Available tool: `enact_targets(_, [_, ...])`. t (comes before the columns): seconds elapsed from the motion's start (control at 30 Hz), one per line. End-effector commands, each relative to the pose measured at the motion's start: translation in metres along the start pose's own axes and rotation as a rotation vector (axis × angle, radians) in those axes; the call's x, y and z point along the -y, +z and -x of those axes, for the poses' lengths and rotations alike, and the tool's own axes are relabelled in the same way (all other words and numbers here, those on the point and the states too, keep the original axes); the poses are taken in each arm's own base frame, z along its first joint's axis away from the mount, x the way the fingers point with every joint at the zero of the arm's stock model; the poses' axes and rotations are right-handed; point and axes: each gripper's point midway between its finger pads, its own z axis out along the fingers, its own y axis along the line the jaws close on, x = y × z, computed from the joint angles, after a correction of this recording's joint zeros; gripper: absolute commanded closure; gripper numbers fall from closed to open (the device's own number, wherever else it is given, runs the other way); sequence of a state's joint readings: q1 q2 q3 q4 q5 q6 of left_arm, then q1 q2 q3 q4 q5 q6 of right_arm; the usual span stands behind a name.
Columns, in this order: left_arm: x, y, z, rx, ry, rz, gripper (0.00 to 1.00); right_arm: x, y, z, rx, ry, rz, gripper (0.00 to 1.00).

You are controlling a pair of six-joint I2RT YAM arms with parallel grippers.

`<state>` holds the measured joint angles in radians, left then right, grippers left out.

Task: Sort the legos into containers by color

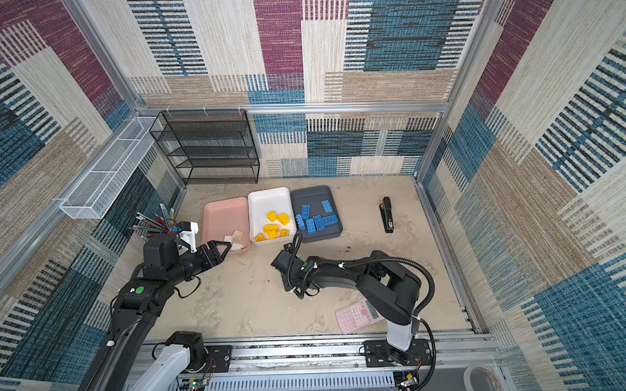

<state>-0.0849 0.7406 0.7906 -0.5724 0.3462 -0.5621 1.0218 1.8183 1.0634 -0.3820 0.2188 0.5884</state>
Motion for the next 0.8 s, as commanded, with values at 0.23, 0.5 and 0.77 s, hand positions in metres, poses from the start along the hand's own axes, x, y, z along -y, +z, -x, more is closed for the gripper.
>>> enact_targets(0.23, [-0.001,0.001,0.004,0.009,0.015,-0.004,0.27,0.000,-0.005,0.003,0.020,0.001,-0.003,0.66])
enact_targets(0.5, [-0.007,0.001,0.007,0.013,0.008,0.016,0.27,-0.014,-0.018,0.025,0.073,-0.008,0.051,0.70])
enact_targets(0.77, [-0.036,0.000,0.011,0.034,-0.038,0.147,0.27,-0.049,-0.043,0.075,0.194,-0.060,0.197,0.71])
